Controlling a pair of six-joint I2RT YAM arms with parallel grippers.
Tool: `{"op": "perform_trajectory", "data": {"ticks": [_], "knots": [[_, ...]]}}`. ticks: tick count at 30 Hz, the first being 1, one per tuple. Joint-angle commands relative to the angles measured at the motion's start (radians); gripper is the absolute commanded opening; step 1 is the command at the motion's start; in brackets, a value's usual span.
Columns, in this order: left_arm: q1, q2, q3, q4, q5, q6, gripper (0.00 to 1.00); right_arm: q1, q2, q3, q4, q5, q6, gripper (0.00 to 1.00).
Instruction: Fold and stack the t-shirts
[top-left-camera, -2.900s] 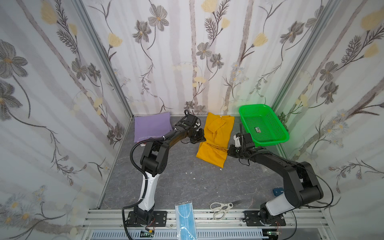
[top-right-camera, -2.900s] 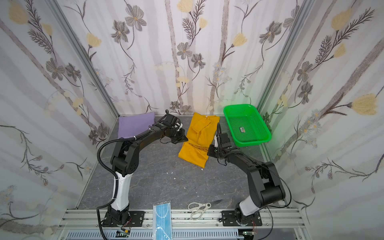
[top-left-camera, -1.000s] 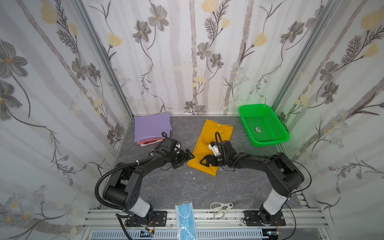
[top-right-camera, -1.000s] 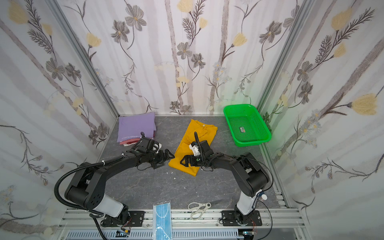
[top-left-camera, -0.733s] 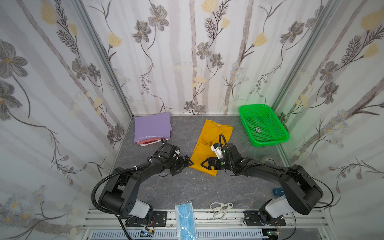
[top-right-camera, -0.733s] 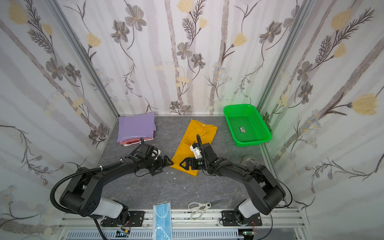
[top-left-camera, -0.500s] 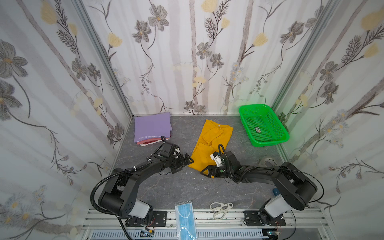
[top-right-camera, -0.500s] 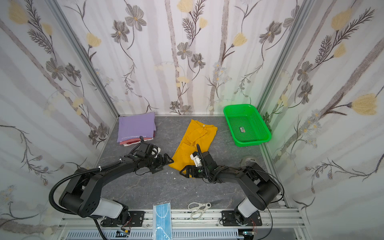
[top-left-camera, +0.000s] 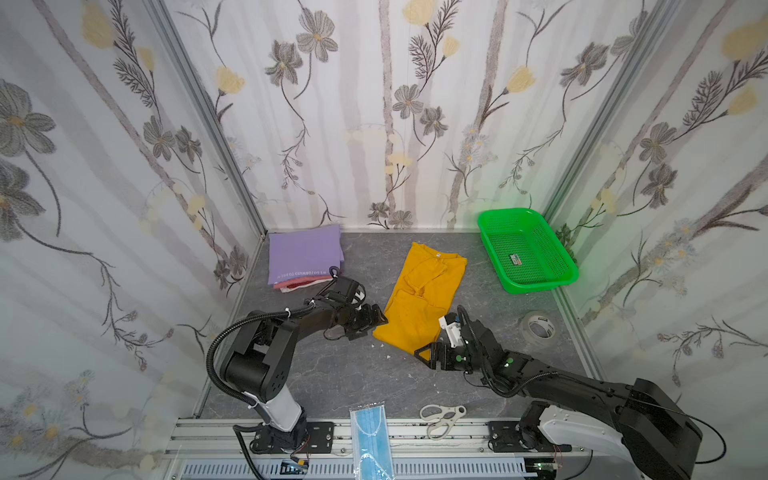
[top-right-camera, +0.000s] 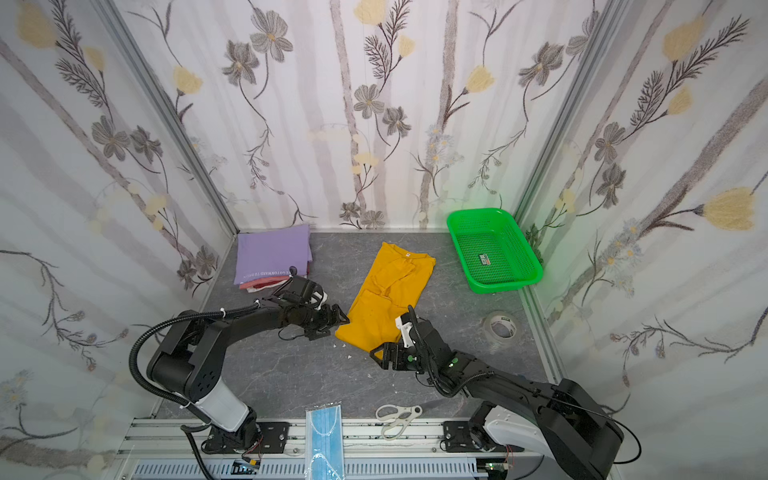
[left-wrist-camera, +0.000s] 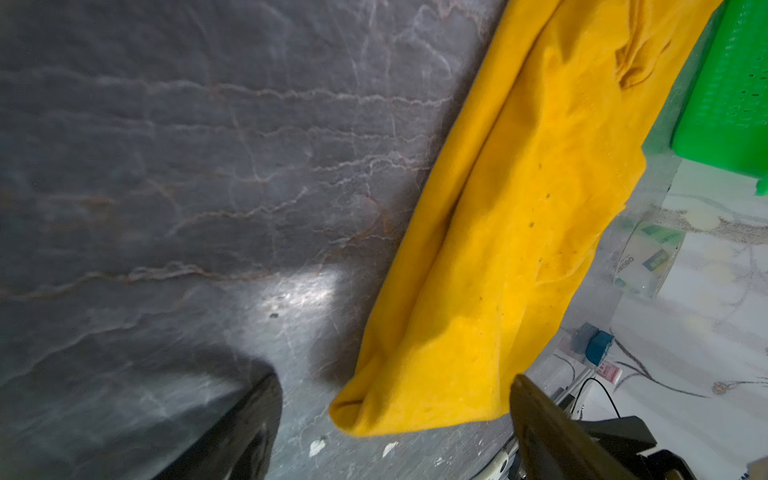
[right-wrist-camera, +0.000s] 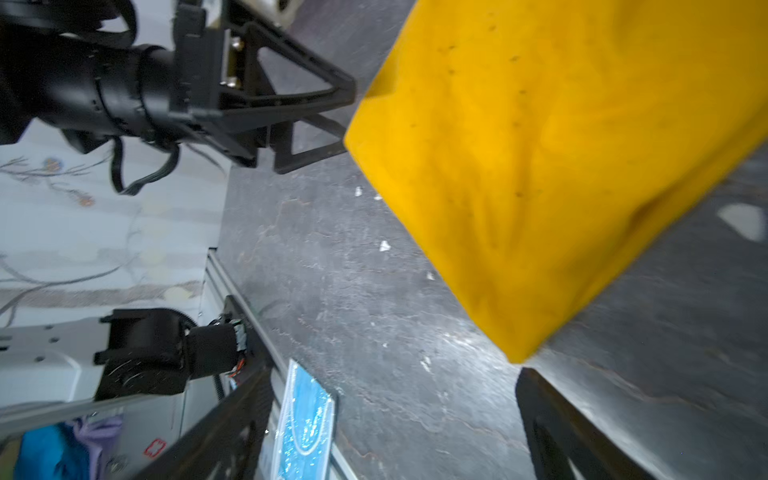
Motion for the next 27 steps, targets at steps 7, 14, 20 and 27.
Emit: {"op": "perform_trajectory", "data": {"ticks": [7, 14, 20, 27], "knots": [[-0.001, 0.027, -0.015, -0.014, -0.025, 0.011, 0.38, 0.051, 0.033, -0.022, -0.037, 0.119, 0.078, 0.58], [-0.002, 0.045, -0.011, -0.004, -0.024, 0.015, 0.27, 0.057, 0.173, 0.012, 0.041, 0.14, 0.082, 0.49], [-0.001, 0.057, -0.014, 0.003, -0.023, 0.02, 0.16, 0.057, 0.249, 0.033, 0.072, 0.156, 0.094, 0.4], [-0.002, 0.067, -0.005, -0.002, -0.02, 0.028, 0.01, 0.057, 0.338, 0.085, 0.082, 0.164, 0.075, 0.22]]}}
